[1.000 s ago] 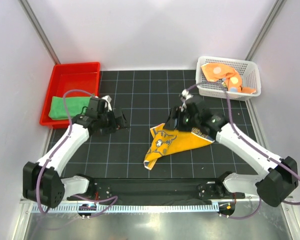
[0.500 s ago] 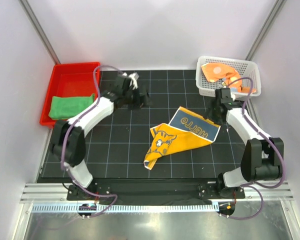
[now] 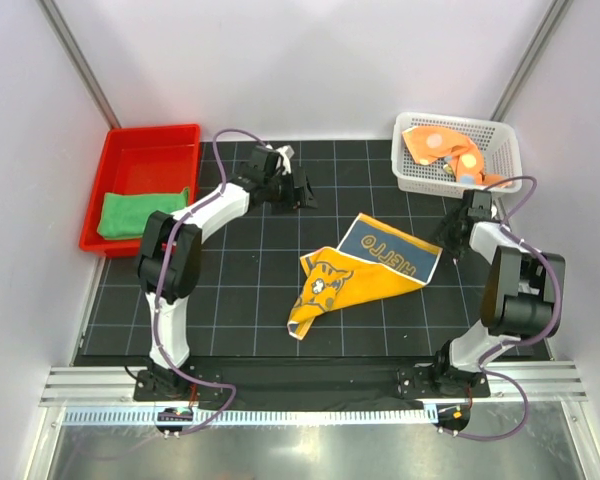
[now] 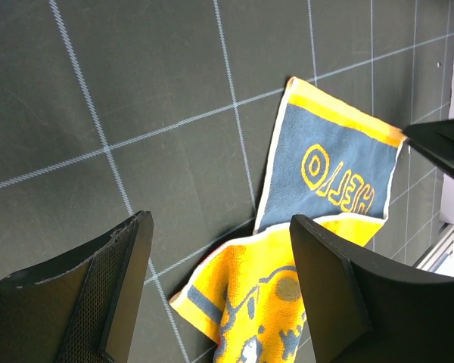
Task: Fold and stack the towels
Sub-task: Flatten out the crumpled towel
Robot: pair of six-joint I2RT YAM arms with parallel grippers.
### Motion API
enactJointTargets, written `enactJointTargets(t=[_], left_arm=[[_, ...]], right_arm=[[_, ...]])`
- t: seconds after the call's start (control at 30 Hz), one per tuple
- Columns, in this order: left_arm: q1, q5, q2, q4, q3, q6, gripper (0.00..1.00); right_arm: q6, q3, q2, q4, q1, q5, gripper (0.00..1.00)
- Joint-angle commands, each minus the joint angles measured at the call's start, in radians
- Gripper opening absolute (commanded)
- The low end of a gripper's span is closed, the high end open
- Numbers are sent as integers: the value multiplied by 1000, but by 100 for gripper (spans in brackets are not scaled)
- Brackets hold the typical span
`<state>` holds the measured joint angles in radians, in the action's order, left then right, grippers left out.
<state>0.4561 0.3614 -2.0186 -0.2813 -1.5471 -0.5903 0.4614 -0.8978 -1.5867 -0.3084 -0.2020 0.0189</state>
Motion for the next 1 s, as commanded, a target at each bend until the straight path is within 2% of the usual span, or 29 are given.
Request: enactJointTargets(t=[0.0,0.13,0.23,0.27,0.33,0.37,0.5,0.6,0.67,0.8,0.97], left_arm=[[3,33,46,53,19,6,77],[-2,34,80,56,53,23,77],[-10,53,110,82,88,17,77],[-14,54,115,90,94,14,77],[-23,48,130,91,102,17,77],[-31,44,135,91,105,20,77],[-65,16,167,90,133,44,77],[-63,7,159,91,125,118,78],[-62,71,111,91,89,147,77],[-62,172,74,137,85,147,77],[-86,269,90,257,142,141,78]], right_arm=[[-16,14,-50,130,-4,-46,58],[-21,17,-91,138,-4,-99,50],[-21,59,-61,167,-1,-186,34],[-20,69,-53,173,10,-215,22],[-26,89,-41,198,39,-304,11],[-27,94,-29,203,56,-327,3],[-72,73,2,212,202,-387,1],[-75,40,22,161,234,-366,1],[-73,24,42,109,234,-361,1],[-33,-42,117,74,262,-499,1],[-81,-170,181,-113,413,-612,1]])
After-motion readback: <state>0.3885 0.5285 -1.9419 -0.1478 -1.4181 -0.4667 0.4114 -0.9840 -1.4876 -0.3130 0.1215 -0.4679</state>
